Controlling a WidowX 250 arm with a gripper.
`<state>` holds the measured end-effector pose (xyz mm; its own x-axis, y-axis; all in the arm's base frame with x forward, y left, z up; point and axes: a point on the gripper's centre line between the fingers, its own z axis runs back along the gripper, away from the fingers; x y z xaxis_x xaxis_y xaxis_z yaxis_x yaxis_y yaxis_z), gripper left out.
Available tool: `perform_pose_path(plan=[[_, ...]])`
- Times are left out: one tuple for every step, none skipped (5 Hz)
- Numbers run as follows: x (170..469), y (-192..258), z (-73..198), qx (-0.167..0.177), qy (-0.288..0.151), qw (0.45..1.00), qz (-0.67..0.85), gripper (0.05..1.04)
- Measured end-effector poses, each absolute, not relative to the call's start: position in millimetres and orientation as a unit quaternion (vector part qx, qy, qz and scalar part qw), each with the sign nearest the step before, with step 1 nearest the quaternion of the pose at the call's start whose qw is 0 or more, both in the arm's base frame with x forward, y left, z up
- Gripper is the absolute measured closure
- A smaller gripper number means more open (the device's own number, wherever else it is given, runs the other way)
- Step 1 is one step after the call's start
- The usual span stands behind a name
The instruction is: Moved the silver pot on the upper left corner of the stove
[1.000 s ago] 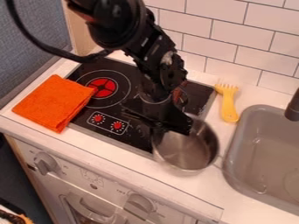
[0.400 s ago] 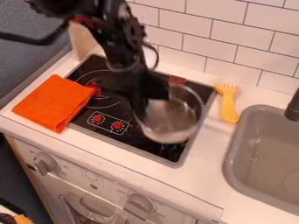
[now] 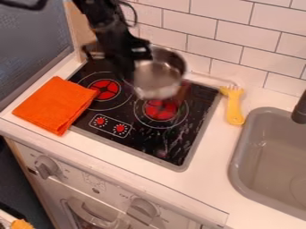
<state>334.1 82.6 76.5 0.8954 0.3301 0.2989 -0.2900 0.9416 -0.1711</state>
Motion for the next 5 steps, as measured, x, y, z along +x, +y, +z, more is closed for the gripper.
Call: perform_pose_path(plan=[[352, 112, 63, -0.064, -0.138, 0.977, 0.152, 1.002], [371, 138, 58, -0.065, -0.133, 0.979, 0.138, 1.002], [386, 152, 46, -0.063, -0.12, 0.984, 0.113, 1.002], [392, 160, 31, -0.058, -0.102, 0.99, 0.082, 1.002], [392, 167, 18, -0.047, -0.091, 0.992, 0.07, 1.002]])
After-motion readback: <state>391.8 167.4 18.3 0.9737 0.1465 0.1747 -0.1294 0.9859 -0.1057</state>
